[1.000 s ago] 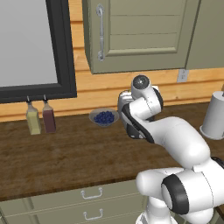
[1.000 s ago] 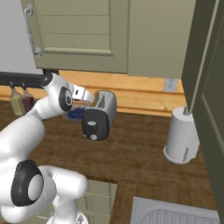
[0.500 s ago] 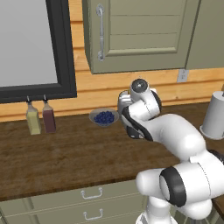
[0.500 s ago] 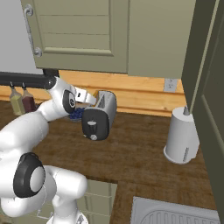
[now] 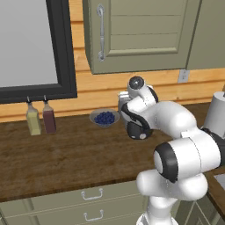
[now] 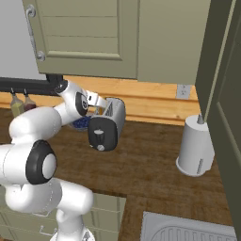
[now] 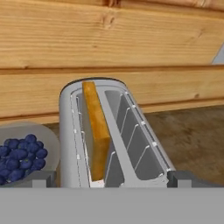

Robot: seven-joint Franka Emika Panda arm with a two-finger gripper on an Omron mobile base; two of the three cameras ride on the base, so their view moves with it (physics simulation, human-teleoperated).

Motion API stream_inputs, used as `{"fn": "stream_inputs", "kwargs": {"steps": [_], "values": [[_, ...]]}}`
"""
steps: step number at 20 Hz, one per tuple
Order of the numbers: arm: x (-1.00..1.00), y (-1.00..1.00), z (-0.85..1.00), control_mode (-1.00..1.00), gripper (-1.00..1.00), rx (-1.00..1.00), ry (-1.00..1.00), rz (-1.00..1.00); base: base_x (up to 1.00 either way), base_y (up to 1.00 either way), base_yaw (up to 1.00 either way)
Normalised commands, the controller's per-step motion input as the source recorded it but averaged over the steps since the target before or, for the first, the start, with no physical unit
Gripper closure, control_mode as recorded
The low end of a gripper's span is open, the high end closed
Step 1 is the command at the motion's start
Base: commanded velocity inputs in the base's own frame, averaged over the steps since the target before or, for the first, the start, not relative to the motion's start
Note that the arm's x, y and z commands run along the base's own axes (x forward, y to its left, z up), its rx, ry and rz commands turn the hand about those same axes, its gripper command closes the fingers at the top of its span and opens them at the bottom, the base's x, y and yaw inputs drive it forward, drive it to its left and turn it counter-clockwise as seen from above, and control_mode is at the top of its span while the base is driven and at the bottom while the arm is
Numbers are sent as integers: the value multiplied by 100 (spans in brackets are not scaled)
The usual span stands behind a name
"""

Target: Start the toaster. Once the lever pops up, take the bread to the plate on the dining counter.

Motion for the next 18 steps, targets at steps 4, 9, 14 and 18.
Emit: {"fn": "stream_inputs", "kwargs": {"steps": [4,9,14,18], "values": [[14,3,-16,-100,-100,0,0,0,0,0,0],[8,0,-17,-100,-100,0,0,0,0,0,0],[6,0,-17,-100,-100,0,1,0,0,0,0],[18,-5,-1,-100,-100,0,1,1,0,0,0]]}}
